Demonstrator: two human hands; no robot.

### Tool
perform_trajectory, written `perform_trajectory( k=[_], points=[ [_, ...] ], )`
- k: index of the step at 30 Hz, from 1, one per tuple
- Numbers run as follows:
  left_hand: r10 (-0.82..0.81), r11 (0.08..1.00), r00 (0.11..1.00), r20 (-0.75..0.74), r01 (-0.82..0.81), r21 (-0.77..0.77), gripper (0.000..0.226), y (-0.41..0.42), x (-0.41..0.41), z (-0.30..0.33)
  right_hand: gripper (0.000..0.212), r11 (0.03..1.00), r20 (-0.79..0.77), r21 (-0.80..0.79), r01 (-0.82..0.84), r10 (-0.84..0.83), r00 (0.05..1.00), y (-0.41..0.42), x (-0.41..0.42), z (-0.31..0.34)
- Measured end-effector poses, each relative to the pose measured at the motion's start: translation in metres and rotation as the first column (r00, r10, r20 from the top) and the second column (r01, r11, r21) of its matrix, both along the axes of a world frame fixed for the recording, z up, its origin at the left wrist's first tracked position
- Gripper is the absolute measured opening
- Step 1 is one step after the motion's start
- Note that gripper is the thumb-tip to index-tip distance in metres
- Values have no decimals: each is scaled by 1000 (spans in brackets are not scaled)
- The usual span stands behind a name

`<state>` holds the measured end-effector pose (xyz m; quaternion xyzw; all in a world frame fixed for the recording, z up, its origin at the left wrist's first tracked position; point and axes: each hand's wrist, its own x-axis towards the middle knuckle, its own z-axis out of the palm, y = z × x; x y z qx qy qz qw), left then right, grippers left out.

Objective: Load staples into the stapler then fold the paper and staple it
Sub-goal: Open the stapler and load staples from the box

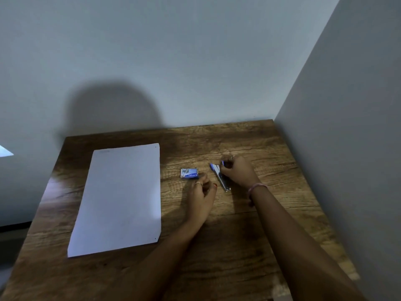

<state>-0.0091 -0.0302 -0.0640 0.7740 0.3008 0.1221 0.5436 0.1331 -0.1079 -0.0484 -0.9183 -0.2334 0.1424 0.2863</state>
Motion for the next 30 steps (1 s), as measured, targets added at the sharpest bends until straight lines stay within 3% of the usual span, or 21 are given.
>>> perform_trajectory(
  k=[3,7,9,12,16,22,25,28,30],
  points=[
    [-10,996,1000,-4,10,-86,48,2,8,2,20,997,-34,38,70,-68,997,0,-2,2],
    [-44,968,998,51,56,-246,58,9,21,24,10,945,-99,263,193,-173,980,-4,-3,28],
    [-65,960,991,118,94,-262,60,14,30,44,15,905,-97,370,211,-188,977,-5,-2,54],
    [-85,971,962,259,138,-194,44,19,41,82,19,847,-60,502,176,-169,984,-5,-6,99],
    [-52,977,906,421,134,-168,19,21,45,133,22,702,-106,700,136,-86,991,-8,-19,156],
    [0,952,777,630,193,-239,26,19,44,187,20,469,-238,865,179,67,969,-19,-30,211],
    [198,871,697,689,197,-451,22,21,46,206,16,315,-302,906,283,11,953,-25,-27,221],
    [364,730,589,721,301,-614,13,31,51,220,14,155,-460,886,437,165,872,-29,-25,215],
    [428,649,553,715,363,-669,13,35,55,224,17,118,-525,849,515,294,799,-26,-28,204]
  ],
)
